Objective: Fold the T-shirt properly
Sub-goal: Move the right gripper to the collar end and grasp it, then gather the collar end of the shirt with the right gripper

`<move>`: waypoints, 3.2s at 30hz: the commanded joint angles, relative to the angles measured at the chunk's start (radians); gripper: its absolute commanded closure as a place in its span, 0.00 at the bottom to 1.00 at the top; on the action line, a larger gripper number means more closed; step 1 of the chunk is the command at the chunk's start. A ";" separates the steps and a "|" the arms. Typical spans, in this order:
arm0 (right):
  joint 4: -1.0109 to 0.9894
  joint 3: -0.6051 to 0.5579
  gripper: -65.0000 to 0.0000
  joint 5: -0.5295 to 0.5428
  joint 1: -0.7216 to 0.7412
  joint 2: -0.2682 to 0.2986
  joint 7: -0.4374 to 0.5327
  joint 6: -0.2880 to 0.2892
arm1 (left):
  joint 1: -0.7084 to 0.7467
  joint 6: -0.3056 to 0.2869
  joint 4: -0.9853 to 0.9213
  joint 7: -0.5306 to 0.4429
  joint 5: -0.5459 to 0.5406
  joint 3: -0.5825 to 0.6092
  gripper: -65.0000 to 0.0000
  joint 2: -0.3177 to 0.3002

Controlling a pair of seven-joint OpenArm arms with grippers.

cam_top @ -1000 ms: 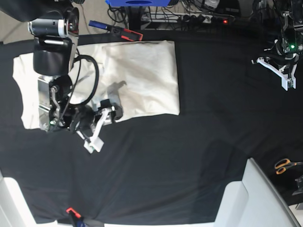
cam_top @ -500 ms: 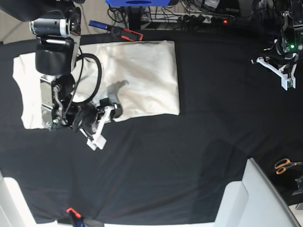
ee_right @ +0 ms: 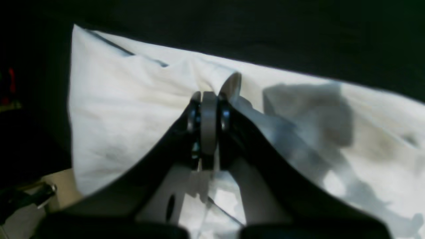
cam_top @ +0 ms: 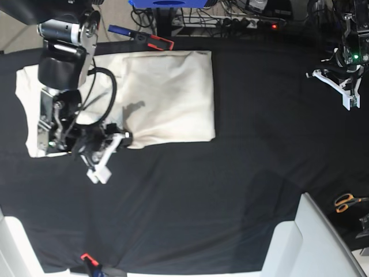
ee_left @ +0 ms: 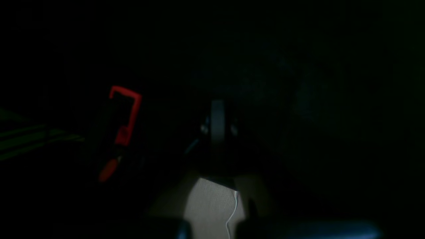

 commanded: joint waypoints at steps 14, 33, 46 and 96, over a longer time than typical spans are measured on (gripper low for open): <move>0.118 0.002 0.93 0.022 -0.039 -0.023 -0.029 -0.047 | -0.025 0.005 -0.029 -0.013 0.005 -0.007 1.00 -0.022; 0.575 0.029 0.96 0.017 -0.280 0.049 -0.017 -0.039 | -0.025 0.005 -0.029 -0.014 0.005 -0.012 1.00 -0.022; 0.155 0.525 0.02 0.022 -0.121 0.333 -0.161 0.032 | -0.033 0.005 -0.029 -0.014 0.005 -0.001 1.00 -0.016; -0.125 0.424 0.19 0.020 -0.113 0.232 -0.157 0.032 | -0.025 0.005 -0.043 -0.014 0.005 0.000 1.00 -0.018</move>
